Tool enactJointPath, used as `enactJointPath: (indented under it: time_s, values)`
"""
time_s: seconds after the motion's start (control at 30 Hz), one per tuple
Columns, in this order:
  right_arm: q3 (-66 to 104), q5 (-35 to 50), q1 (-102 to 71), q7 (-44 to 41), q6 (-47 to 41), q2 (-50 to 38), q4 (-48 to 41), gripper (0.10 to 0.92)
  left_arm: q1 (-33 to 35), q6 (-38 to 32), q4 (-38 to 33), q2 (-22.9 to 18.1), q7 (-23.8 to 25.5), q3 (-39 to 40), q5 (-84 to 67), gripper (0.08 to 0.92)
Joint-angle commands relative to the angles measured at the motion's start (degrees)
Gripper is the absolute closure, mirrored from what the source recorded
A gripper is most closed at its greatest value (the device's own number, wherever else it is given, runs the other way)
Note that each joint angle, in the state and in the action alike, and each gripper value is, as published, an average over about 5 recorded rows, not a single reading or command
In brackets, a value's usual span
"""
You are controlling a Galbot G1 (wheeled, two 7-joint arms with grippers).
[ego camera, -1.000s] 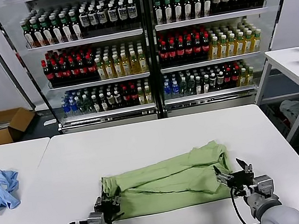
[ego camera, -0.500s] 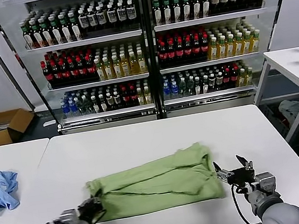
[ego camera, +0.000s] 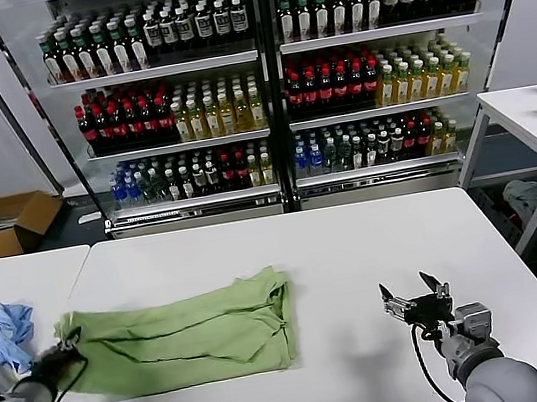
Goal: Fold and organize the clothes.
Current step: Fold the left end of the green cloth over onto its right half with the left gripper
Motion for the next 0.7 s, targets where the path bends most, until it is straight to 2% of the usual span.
enactJointPath:
  time_s: [0.03,0.17,0.33,0.53,0.7]
  values:
    - [-0.17,-0.84,-0.56,-0.03,0.25,0.58,-0.31,0.203,-2.41,-2.9,-14.41,-11.22,-0.92,13.48,-20.21,0.896]
    - [0.12,-0.89,-0.27,-0.1,0.42,0.24,-0.63,0.203,-4.65,-4.32,-13.92,-16.9,-0.9,23.57,-17.33,0.896]
    - [0.35,-0.8,0.21,-0.22,0.64,-0.09,-1.01,0.203,-10.51,-5.1,-6.56,-21.03,-1.92,32.55,-10.47,0.896]
    - [0.42,-0.51,0.84,-0.4,1.01,-0.39,-1.84,0.203,-16.36,-4.81,2.32,-22.11,-2.09,38.19,2.91,0.896]
    - [0.65,0.11,1.25,-0.48,1.12,-1.01,-2.42,0.203,-16.25,-4.85,0.16,-20.55,0.78,39.75,15.06,0.876]
